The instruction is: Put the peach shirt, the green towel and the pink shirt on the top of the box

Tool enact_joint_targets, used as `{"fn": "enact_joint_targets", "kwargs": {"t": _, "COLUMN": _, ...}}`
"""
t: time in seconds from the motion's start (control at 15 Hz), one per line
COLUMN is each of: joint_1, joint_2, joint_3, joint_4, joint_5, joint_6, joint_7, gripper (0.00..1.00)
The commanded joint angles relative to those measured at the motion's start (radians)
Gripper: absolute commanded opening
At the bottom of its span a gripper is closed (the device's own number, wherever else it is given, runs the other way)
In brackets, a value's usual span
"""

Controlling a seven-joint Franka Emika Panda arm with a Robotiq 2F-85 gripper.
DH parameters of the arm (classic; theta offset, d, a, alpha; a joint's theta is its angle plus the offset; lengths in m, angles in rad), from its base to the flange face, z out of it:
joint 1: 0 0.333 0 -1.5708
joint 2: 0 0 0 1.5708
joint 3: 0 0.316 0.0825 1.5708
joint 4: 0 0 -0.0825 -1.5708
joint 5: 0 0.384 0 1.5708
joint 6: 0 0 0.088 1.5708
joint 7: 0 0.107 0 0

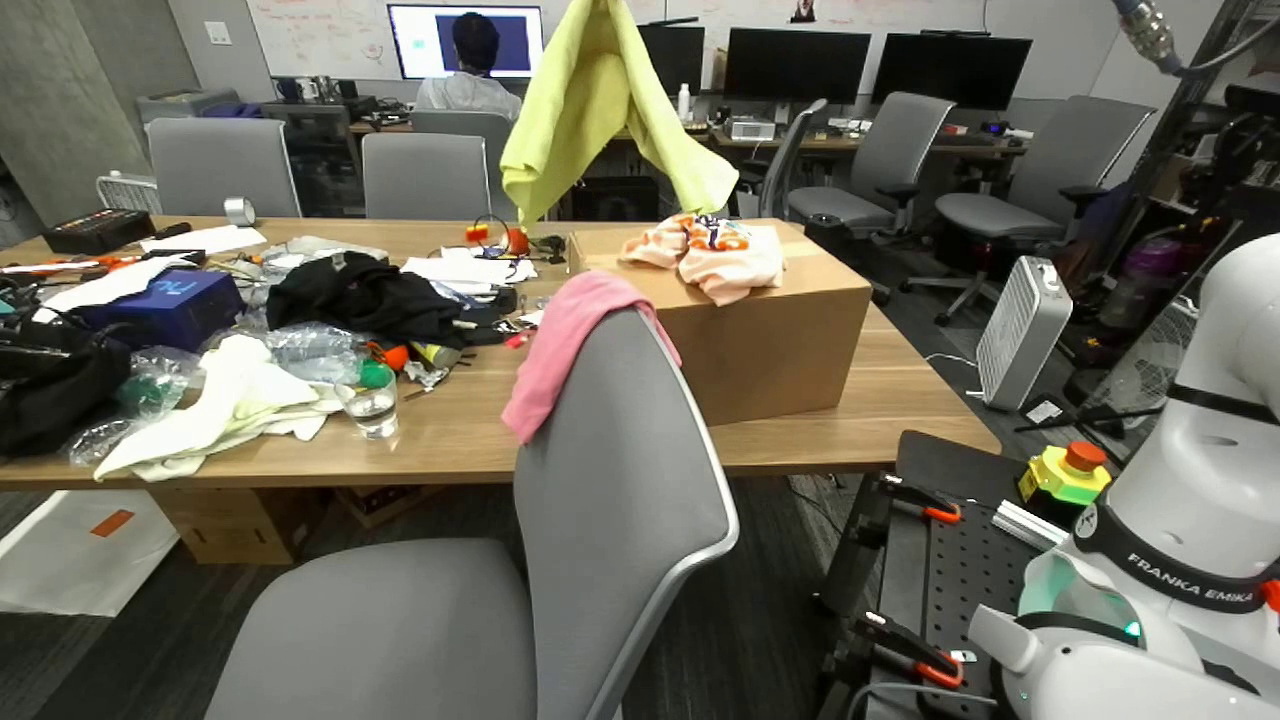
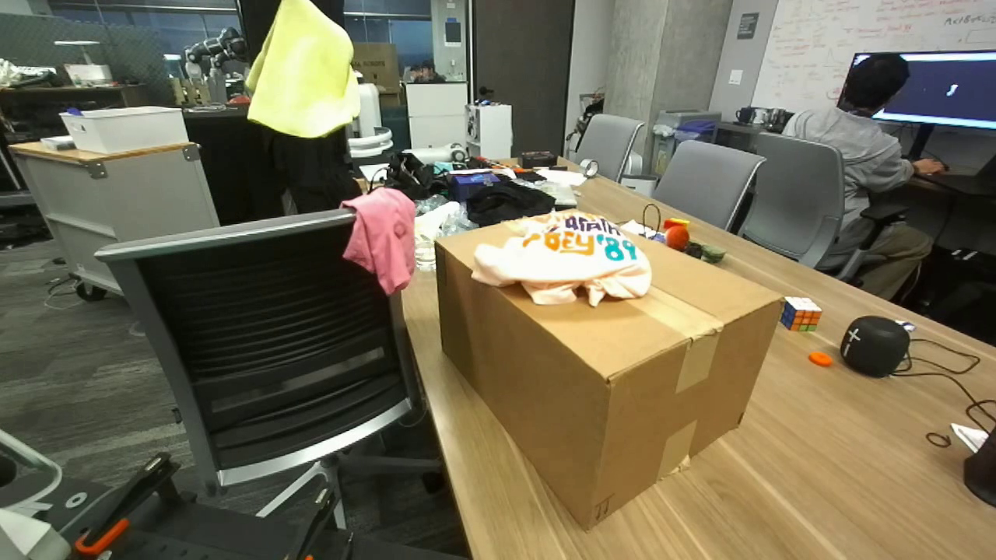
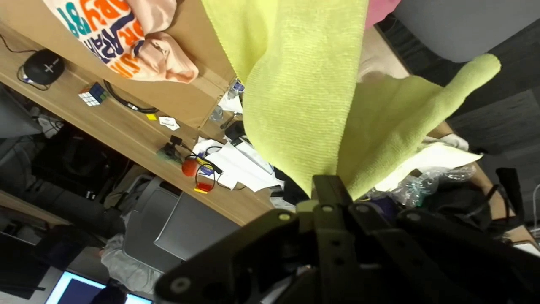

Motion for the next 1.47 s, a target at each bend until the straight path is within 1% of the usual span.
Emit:
{"fn": "enact_joint_targets", "kwargs": {"t": 0.0, "joint_1": -0.054, "joint_2": 0.100, "joint_3": -0.010, "joint_4": 0.133, "joint_5": -0.029, "joint_6": -0.076, "joint_7": 0.031, "gripper": 0.00}}
{"fn": "enact_joint_targets", "kwargs": {"t": 0.2, "joint_1": -0.095, "joint_2": 0.179, "joint_3": -0.052, "joint_4": 0.218, "joint_5": -0.068, "joint_6": -0.131, "joint_7": 0.062, "gripper": 0.00}}
{"fn": "enact_joint_targets", "kwargs": {"t": 0.47, "joint_1": -0.120, "joint_2": 0.266, "joint_3": -0.123, "joint_4": 0.311, "joint_5": -0.146, "joint_6": -0.175, "joint_7": 0.136, "gripper": 0.00}}
{"fn": "enact_joint_targets", "kwargs": {"t": 0.73, "joint_1": -0.124, "joint_2": 0.346, "joint_3": -0.201, "joint_4": 0.406, "joint_5": -0.220, "joint_6": -0.212, "joint_7": 0.223, "gripper": 0.00}}
{"fn": "enact_joint_targets", "kwargs": {"t": 0.93, "joint_1": -0.122, "joint_2": 0.392, "joint_3": -0.247, "joint_4": 0.468, "joint_5": -0.275, "joint_6": -0.248, "joint_7": 0.279, "gripper": 0.00}}
{"fn": "enact_joint_targets", "kwargs": {"t": 1.4, "joint_1": -0.122, "joint_2": 0.469, "joint_3": -0.323, "joint_4": 0.564, "joint_5": -0.317, "joint_6": -0.307, "joint_7": 0.343, "gripper": 0.00}}
